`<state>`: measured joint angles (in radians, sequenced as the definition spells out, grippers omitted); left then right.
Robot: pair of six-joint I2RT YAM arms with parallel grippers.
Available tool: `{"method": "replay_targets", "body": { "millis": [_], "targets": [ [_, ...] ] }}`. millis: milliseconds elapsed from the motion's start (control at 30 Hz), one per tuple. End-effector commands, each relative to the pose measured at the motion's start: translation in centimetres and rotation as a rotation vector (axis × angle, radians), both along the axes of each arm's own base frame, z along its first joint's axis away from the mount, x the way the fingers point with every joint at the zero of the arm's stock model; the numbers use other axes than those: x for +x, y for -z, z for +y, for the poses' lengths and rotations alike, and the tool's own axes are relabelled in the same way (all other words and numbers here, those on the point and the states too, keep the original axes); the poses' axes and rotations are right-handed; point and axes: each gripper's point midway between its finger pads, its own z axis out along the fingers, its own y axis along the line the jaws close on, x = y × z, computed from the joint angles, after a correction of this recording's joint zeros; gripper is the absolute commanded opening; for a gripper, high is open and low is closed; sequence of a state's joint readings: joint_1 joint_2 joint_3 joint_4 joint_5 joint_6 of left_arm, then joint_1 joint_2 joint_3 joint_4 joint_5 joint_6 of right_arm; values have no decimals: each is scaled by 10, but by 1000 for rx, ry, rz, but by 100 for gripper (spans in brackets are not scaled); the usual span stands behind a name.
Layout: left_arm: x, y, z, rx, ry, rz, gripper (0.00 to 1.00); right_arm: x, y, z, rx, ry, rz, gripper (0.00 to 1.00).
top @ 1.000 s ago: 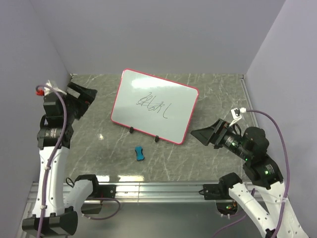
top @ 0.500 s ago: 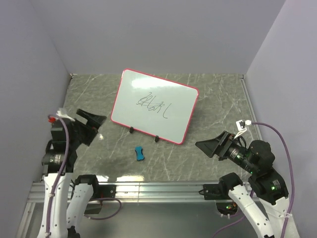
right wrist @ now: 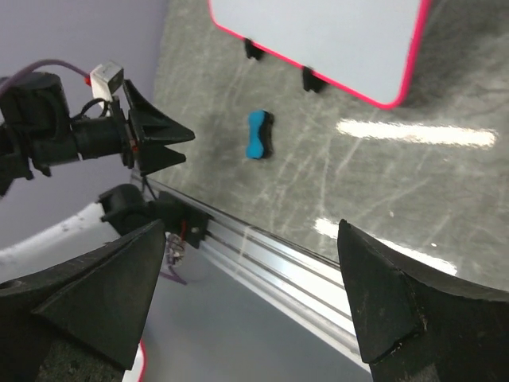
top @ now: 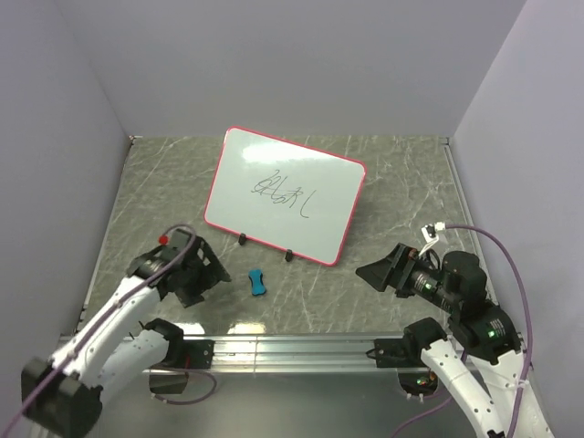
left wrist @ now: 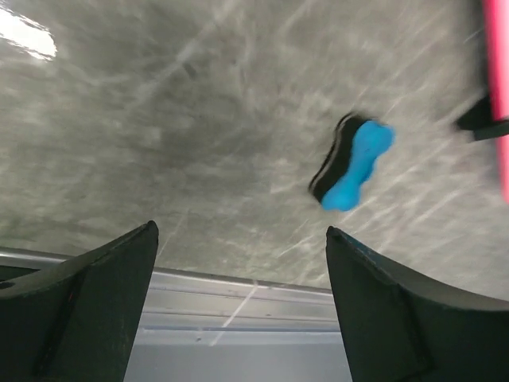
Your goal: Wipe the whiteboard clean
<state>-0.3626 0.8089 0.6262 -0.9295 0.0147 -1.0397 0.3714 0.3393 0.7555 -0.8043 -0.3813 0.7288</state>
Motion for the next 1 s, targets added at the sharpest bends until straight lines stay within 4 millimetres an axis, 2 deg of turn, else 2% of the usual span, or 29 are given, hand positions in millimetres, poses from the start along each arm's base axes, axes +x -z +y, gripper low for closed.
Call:
{"method": "replay_targets", "body": {
  "millis": [0,67,200,300,400,567,733,833,867,900,967],
  "targets": [
    [13,13,-22,103,-2,30,91,3,17,-4,-71,-6,22,95],
    [16,18,-33,168,29,69,92,3,22,-4,-94,-17,35,95],
    [38,34,-75,284,150,98,89,4,19,-6,-130,-35,25,95],
    [55,39,-98,272,183,81,80,4,13,-7,-141,-39,6,95],
    [65,43,-110,257,206,64,76,3,12,-9,-155,-38,4,94],
    [69,57,-117,264,244,74,71,14,20,-11,-183,-5,23,94],
    [60,66,-130,178,239,89,50,21,16,-12,-218,-5,41,93],
    [47,73,-128,154,228,123,30,31,15,-17,-264,16,32,93],
    [44,74,-127,155,226,129,24,37,15,-14,-268,10,31,93],
    [39,76,-123,158,229,136,12,42,12,-11,-264,6,28,95],
    [30,80,-115,177,227,158,0,60,8,0,-258,-15,31,95]
  ]
}}
